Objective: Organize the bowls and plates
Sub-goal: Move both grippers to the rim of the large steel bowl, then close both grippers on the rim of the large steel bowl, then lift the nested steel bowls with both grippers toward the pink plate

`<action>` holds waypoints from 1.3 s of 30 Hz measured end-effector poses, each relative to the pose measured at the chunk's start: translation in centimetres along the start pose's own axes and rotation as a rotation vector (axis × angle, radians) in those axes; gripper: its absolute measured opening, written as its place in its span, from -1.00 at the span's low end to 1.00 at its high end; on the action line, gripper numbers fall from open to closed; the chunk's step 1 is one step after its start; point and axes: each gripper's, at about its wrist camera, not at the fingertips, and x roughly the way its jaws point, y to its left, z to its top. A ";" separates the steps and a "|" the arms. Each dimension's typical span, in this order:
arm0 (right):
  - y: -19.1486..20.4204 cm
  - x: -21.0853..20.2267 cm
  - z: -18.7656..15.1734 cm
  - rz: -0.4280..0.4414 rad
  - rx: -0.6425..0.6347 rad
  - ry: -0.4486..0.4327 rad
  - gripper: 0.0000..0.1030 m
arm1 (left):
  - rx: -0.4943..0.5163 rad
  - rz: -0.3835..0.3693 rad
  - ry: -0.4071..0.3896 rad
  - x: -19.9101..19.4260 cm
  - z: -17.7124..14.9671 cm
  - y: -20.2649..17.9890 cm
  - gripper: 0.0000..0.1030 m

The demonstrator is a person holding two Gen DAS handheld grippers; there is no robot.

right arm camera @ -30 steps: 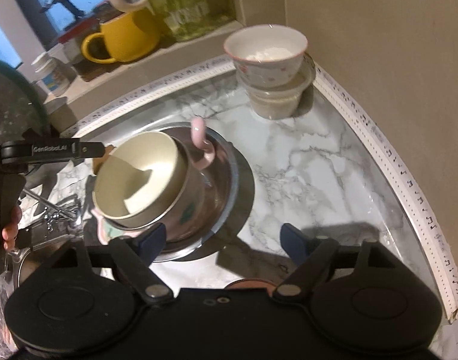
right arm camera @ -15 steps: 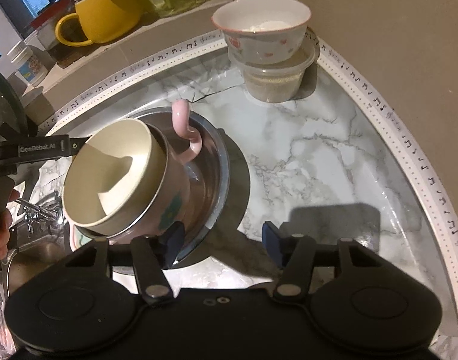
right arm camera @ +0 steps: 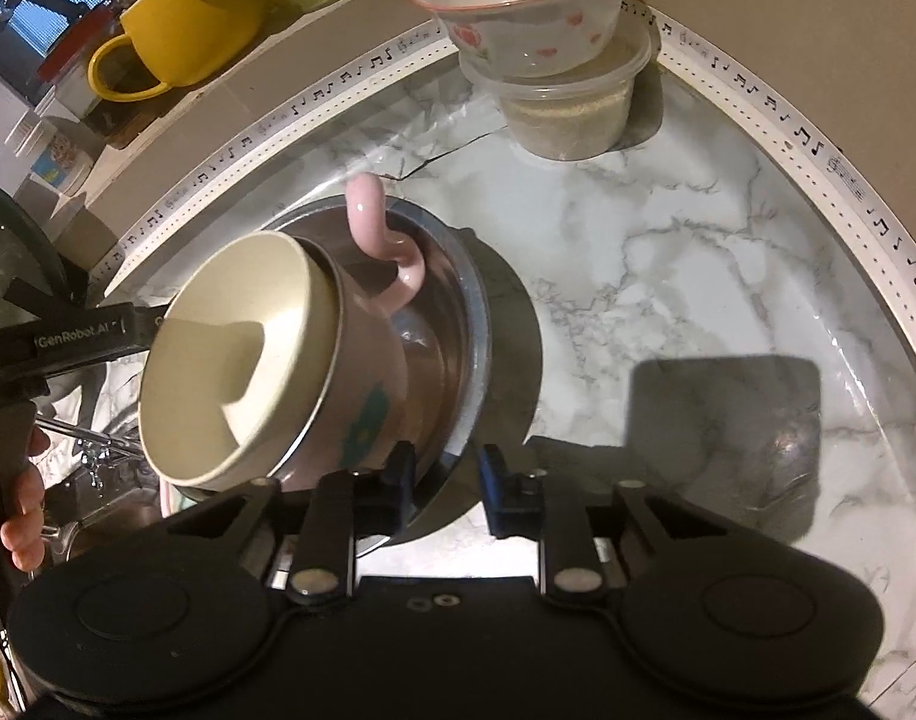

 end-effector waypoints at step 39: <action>-2.3 -0.4 0.4 -0.012 -0.016 0.008 -0.72 | -0.108 -0.142 0.145 2.2 -1.8 2.1 -0.57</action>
